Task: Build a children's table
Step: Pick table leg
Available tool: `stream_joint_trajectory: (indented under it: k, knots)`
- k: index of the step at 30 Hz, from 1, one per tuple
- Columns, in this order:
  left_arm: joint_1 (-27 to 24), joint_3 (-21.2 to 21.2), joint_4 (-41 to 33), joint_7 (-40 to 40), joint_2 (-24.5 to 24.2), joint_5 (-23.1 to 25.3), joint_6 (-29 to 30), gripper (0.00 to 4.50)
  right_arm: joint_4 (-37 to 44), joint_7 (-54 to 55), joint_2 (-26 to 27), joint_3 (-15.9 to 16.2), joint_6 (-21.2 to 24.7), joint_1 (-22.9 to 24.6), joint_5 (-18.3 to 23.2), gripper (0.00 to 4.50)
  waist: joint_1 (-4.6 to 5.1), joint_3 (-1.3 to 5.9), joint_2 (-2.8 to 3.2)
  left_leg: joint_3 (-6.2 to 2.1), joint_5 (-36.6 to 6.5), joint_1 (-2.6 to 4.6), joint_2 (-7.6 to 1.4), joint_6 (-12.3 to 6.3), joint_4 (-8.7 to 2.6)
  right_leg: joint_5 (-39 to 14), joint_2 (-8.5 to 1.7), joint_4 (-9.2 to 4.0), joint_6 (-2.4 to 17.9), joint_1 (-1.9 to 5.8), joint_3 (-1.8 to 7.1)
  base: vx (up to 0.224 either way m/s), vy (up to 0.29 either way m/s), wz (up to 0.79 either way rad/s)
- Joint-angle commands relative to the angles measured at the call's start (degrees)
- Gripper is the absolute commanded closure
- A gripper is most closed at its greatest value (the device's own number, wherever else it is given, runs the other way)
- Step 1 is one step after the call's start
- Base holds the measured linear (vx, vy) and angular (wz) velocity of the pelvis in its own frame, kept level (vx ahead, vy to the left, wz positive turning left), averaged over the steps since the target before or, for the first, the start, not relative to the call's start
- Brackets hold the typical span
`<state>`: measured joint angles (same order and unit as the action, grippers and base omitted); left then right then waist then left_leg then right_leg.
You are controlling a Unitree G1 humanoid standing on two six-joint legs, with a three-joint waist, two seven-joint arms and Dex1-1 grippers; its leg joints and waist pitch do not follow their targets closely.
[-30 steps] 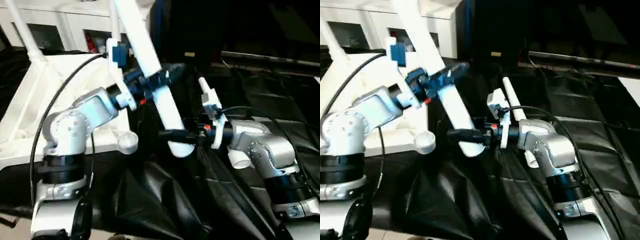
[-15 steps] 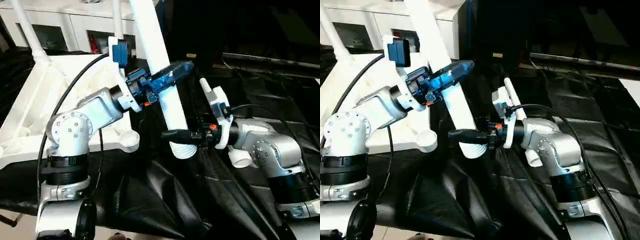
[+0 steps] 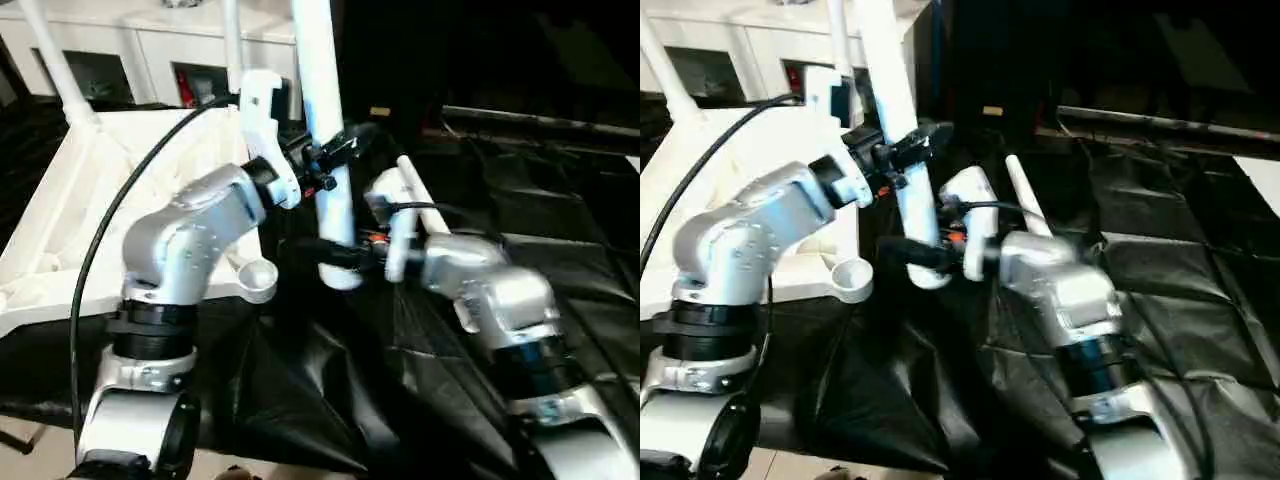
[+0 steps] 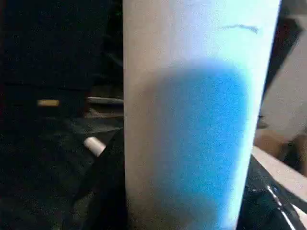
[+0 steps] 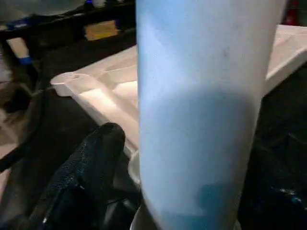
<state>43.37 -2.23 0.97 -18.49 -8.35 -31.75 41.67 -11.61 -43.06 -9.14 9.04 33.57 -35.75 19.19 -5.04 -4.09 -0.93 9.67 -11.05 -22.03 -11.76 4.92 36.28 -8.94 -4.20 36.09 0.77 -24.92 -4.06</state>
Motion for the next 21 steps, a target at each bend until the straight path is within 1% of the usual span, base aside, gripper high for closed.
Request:
stream_joint_trajectory:
  k: [1,2,3,5,8,10,11,13,14,15,16,17,18,19,20,21]
  knots:
    - [1.6,0.9,-0.3,2.2,0.1,2.7,-1.1,2.67,-0.1,1.9,1.0,0.7,-0.5,-1.0,-0.9,1.33,0.18,4.87,0.21,-0.19,-8.7,0.57,-0.76,1.59,-4.58,-17.1,-2.94,-4.72,7.1,3.79,2.26,0.000,0.000,0.00]
    - [1.7,1.1,-0.4,2.8,0.6,2.7,-1.1,2.67,-1.4,3.7,1.7,1.1,-1.3,-1.4,-2.5,1.33,0.18,4.91,0.11,-0.19,-8.3,0.53,-0.77,1.60,-4.60,-15.9,-2.98,-4.53,7.6,3.87,2.28,0.000,0.000,0.00]
    - [1.8,1.3,-0.3,3.2,0.9,3.2,-1.5,2.67,-2.2,4.6,2.2,1.2,-1.7,-1.6,-3.4,1.61,0.21,4.91,0.13,-0.13,-8.2,0.55,-0.74,1.59,-4.58,-15.0,-2.95,-4.46,8.0,3.91,2.34,0.000,0.000,0.00]
    - [1.8,1.3,-0.1,3.4,1.2,3.4,-1.8,2.67,-2.7,5.0,2.5,1.3,-2.0,-1.8,-3.9,1.68,0.23,4.90,0.15,-0.10,-8.2,0.49,-0.73,1.56,-4.56,-14.5,-2.99,-4.38,8.3,3.96,2.39,0.000,0.000,0.00]
    - [1.9,1.2,0.2,4.0,1.4,3.9,-2.1,2.67,-3.0,5.1,2.7,1.4,-2.2,-2.0,-4.1,2.02,0.19,4.86,0.08,-0.04,-8.4,0.55,-0.69,1.36,-4.57,-14.7,-3.01,-4.44,8.2,4.00,2.43,0.000,0.000,0.00]
    - [1.9,1.0,0.3,4.2,1.3,4.0,-2.1,2.67,-2.8,4.6,2.5,1.5,-2.1,-2.0,-3.8,2.07,0.17,4.82,0.10,-0.02,-8.7,0.61,-0.70,1.25,-4.58,-15.0,-3.03,-4.48,8.1,3.98,2.45,0.000,0.000,0.00]
    - [1.9,0.9,0.3,4.1,1.2,4.2,-2.2,2.67,-2.5,3.3,2.2,1.4,-2.2,-1.9,-3.1,2.24,0.15,4.85,0.06,-0.01,-8.6,0.58,-0.69,1.14,-4.54,-14.9,-3.02,-4.48,8.1,4.03,2.45,0.000,0.000,0.00]
    - [1.9,1.3,0.7,2.6,0.0,4.9,-2.0,2.67,-1.2,-0.5,1.4,1.0,-2.3,-1.6,-1.1,2.43,0.18,4.76,0.04,0.01,-9.1,0.58,-0.68,0.91,-4.56,-15.3,-2.99,-4.57,8.1,3.98,2.45,0.000,0.000,0.00]
    - [1.8,1.5,0.7,2.0,-0.4,5.0,-1.8,2.11,-0.7,-1.9,1.1,0.9,-2.4,-1.4,-0.4,2.46,0.11,4.78,0.06,0.00,-9.3,0.62,-0.69,0.71,-4.54,-15.7,-3.03,-4.63,8.0,4.01,2.43,0.000,0.000,0.00]
    - [1.8,0.8,0.9,1.2,-0.4,3.7,-1.0,1.97,0.4,-3.8,0.7,0.8,-2.4,-1.1,0.7,2.51,0.13,4.74,0.05,-0.01,-9.4,0.54,-0.70,0.70,-4.57,-16.0,-3.04,-4.63,7.9,4.01,2.44,0.000,0.000,0.00]
    - [1.9,-1.2,1.4,0.3,-0.2,1.5,0.0,1.97,3.5,-8.6,-0.5,0.1,-1.3,-0.2,4.1,2.54,0.03,4.75,-0.03,0.06,-9.6,0.60,-0.61,0.53,-4.47,-16.4,-3.02,-4.72,7.9,4.10,2.42,0.000,0.000,0.00]
    - [2.0,-1.5,1.6,0.2,-0.3,1.3,-0.1,1.94,4.0,-9.4,-0.7,-0.1,-0.9,-0.1,4.8,2.55,-0.09,4.74,0.03,0.02,-9.6,0.60,-0.71,0.06,-4.50,-15.8,-3.05,-4.70,8.0,4.14,2.49,0.000,0.000,0.00]
    - [2.1,-3.5,2.9,-0.4,-0.3,-0.3,0.2,1.84,6.3,-13.2,-2.1,-0.9,0.8,0.6,8.0,2.55,-0.01,4.73,-0.05,0.00,-9.4,0.52,-0.60,-0.33,-4.49,-15.5,-2.86,-4.65,8.1,4.31,2.39,0.000,0.000,0.00]
    - [2.2,-4.3,3.4,-0.8,-0.3,-1.2,0.6,1.68,7.0,-14.7,-2.7,-1.2,1.5,0.8,9.2,2.56,-0.15,4.77,-0.04,0.03,-9.2,0.59,-0.63,-0.45,-4.45,-15.5,-2.95,-4.72,8.2,4.24,2.40,0.000,0.000,0.00]
    - [1.9,-5.5,3.9,-3.5,-0.8,-3.7,1.4,1.55,8.5,-18.0,-4.3,-1.6,2.9,1.3,11.6,2.56,-0.28,4.77,-0.07,0.18,-8.9,0.65,-0.47,-0.80,-4.30,-15.7,-2.90,-4.77,8.8,4.12,2.39,0.000,0.000,0.00]
    - [1.8,-5.9,4.0,-4.6,-1.0,-4.6,1.7,1.49,9.0,-19.1,-4.8,-1.8,3.5,1.4,12.4,2.56,-0.37,4.81,-0.12,0.09,-8.8,0.62,-0.59,-0.71,-4.35,-15.7,-2.98,-4.65,9.0,4.22,2.38,0.000,0.000,0.00]
